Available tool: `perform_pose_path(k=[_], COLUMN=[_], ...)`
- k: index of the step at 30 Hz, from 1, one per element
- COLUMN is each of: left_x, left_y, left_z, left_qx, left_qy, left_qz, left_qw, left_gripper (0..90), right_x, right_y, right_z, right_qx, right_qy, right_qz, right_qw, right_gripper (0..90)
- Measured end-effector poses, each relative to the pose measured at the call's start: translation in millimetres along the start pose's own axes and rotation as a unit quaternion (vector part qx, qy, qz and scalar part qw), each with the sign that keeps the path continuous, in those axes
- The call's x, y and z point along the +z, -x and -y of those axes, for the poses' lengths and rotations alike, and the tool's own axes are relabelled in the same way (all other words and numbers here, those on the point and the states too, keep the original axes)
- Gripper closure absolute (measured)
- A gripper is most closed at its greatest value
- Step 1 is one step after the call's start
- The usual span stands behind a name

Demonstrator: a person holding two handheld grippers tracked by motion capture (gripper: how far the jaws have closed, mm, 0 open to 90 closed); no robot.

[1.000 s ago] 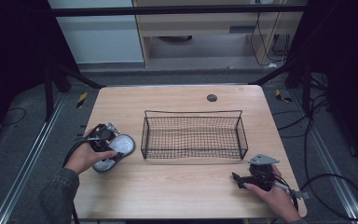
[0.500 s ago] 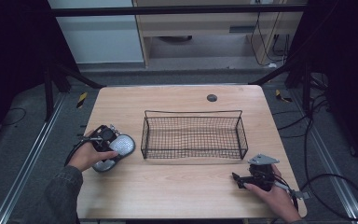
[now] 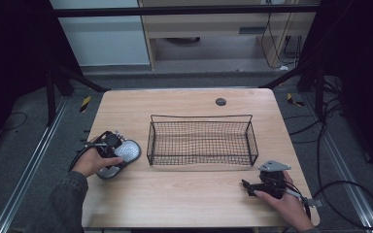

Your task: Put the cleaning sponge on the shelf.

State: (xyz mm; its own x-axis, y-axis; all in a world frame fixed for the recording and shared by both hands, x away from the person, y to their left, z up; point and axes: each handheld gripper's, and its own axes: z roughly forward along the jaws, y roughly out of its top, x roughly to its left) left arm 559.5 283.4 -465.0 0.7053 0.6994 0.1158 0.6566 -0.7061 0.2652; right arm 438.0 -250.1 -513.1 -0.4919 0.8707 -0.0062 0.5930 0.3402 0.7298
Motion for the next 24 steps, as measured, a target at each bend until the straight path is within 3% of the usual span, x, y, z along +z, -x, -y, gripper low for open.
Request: perform_pose_path(k=[17, 22, 24], left_x=[7.8, 11.2, 12.8], left_y=[-3.8, -6.6, -9.3], left_z=[1.5, 2.6, 5.8], left_qx=[-0.013, -0.024, -0.038], left_qy=[0.005, 0.006, 0.015], left_qz=[0.007, 0.018, 0.029], left_qw=[0.9999, 0.9995, 0.9987], left_gripper=[3.8, 2.9, 3.0], right_x=[0.1, 0.1, 0.1], right_y=[0.0, -0.1, 0.0], right_z=[0.2, 0.2, 0.2], right_qx=[-0.002, -0.002, -0.003], right_qy=[0.000, 0.000, 0.000], right_qz=[0.001, 0.000, 0.000], right_qw=[1.0000, 1.0000, 1.0000], right_gripper=[4.5, 4.5, 4.5])
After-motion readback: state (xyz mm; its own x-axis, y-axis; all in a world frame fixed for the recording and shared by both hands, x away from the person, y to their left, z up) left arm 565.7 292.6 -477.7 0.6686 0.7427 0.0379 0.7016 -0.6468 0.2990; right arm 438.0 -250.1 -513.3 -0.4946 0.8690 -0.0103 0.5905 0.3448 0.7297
